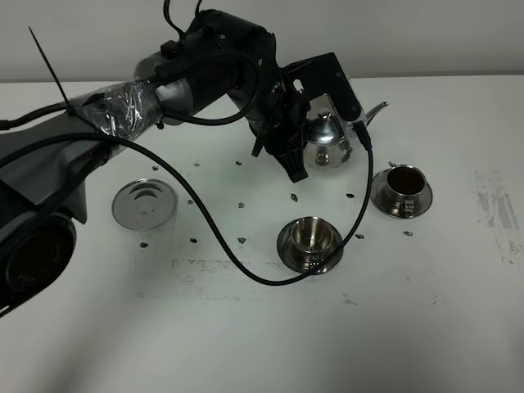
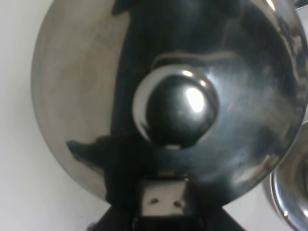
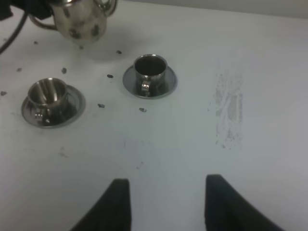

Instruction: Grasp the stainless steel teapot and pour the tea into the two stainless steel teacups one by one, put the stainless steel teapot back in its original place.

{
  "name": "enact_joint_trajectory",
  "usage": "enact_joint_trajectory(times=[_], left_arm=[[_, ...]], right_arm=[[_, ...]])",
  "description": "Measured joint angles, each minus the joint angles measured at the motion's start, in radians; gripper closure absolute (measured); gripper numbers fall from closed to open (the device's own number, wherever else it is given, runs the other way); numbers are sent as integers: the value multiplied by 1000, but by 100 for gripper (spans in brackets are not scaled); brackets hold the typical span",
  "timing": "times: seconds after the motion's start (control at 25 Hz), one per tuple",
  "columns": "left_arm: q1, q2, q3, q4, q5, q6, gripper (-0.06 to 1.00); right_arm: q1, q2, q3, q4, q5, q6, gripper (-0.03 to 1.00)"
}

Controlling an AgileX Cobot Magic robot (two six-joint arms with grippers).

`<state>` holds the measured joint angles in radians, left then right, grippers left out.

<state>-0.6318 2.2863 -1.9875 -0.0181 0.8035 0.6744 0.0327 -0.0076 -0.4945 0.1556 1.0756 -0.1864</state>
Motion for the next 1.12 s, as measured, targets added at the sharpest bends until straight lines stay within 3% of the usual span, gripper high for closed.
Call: enact_joint_trajectory(times=[0.32,0.88,1.12], left_arm=[[0,79,0,-42,-45,-7,76],[-2,70,9,-29,-25,-4,76],[-2,-132,177,35,-69,5,76]], right_arm=[[0,0,0,0,0,0,59],[0,0,0,0,0,0,59],[0,0,0,0,0,0,59]])
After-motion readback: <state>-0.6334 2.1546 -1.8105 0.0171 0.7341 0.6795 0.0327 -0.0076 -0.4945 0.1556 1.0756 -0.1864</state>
